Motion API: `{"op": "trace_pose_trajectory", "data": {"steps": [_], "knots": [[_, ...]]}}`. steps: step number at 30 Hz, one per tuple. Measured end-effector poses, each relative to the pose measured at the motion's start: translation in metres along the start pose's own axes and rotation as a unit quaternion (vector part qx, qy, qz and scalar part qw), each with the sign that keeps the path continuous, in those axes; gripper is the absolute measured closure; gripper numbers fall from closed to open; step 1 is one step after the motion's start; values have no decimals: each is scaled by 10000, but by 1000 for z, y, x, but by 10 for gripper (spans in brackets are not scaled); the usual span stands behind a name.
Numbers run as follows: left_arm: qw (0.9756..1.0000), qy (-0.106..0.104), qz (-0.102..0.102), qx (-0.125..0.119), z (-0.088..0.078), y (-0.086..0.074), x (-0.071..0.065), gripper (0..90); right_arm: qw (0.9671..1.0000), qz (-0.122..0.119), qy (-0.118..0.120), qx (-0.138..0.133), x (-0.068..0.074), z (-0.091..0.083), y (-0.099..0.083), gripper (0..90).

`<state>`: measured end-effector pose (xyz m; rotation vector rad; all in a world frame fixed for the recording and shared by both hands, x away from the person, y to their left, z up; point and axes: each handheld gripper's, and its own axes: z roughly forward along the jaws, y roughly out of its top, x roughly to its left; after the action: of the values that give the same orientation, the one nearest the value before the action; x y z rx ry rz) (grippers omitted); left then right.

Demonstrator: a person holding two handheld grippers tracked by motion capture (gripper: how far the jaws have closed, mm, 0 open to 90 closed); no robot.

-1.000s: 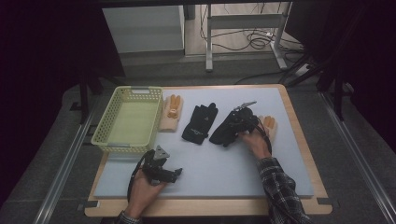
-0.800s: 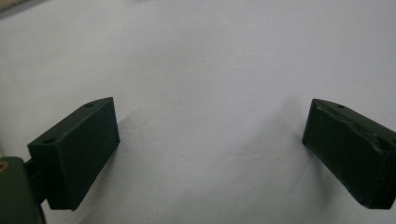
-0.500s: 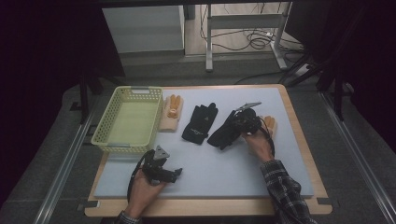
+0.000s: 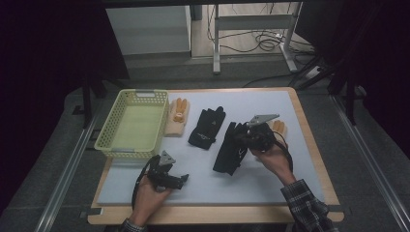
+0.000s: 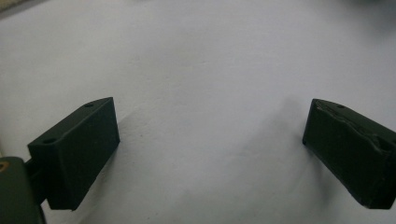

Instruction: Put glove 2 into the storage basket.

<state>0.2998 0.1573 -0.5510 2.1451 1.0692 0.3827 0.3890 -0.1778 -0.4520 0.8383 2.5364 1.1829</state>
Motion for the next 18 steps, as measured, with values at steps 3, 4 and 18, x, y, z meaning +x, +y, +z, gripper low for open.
{"op": "trace_pose_trajectory", "data": {"steps": [3, 4, 18], "knots": [[10000, 4, -12, -11, 0, 0, 0, 39, 9993, -131, 341, 34, 16, 0, -6, 843], [10000, 4, -12, -12, 0, 0, 0, 39, 9990, -180, 415, 62, 22, 2, -8, 843], [10000, -2, 16, 15, 0, 0, 0, 39, 9965, -710, 114, 426, 47, 52, -27, 577]]}}
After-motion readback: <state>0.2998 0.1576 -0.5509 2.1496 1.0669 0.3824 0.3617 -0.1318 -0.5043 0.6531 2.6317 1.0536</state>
